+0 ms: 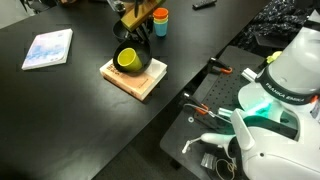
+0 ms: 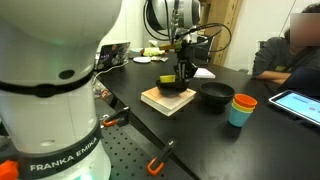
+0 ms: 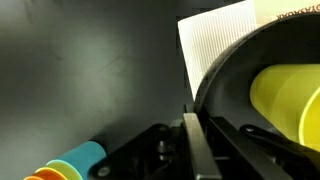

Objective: Put one black bowl on top of the white and orange book and put the yellow cup in the bowl on top of the book then stack the bowls back together.

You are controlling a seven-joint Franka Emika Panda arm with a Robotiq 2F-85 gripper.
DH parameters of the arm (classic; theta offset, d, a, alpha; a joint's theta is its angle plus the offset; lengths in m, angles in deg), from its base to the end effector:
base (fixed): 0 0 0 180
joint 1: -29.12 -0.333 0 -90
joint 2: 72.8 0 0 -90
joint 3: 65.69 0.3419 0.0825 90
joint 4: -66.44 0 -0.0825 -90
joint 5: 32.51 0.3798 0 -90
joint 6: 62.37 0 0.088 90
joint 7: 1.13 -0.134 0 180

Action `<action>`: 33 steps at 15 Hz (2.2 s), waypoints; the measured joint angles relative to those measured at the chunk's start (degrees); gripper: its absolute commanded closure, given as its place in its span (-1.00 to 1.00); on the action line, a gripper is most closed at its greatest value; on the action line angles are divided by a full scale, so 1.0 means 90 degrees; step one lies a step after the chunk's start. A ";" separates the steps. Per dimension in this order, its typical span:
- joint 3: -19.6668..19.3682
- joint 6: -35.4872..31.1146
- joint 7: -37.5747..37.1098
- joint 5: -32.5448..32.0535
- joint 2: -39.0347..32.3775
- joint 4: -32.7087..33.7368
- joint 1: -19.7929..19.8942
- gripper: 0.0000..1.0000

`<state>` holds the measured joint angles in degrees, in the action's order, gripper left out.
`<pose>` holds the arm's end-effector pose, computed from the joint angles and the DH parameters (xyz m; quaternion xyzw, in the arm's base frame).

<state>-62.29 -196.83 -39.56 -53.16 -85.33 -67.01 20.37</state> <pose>0.4881 0.0934 0.2326 0.9853 -0.0887 -0.0421 0.1397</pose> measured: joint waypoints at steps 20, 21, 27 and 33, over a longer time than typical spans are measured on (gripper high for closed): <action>-0.0154 0.2488 0.2421 0.3272 -0.1483 0.3148 0.0757 0.96; -0.0166 0.2498 0.2452 0.3359 -0.1485 0.3170 0.0808 0.96; -0.0397 0.2449 0.2482 0.3437 -0.1627 0.3520 0.0972 0.96; -0.0641 0.2352 0.2480 0.3377 -0.1906 0.4036 0.1047 0.96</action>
<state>-68.06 -175.67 -17.24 -22.77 -102.48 -30.69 29.80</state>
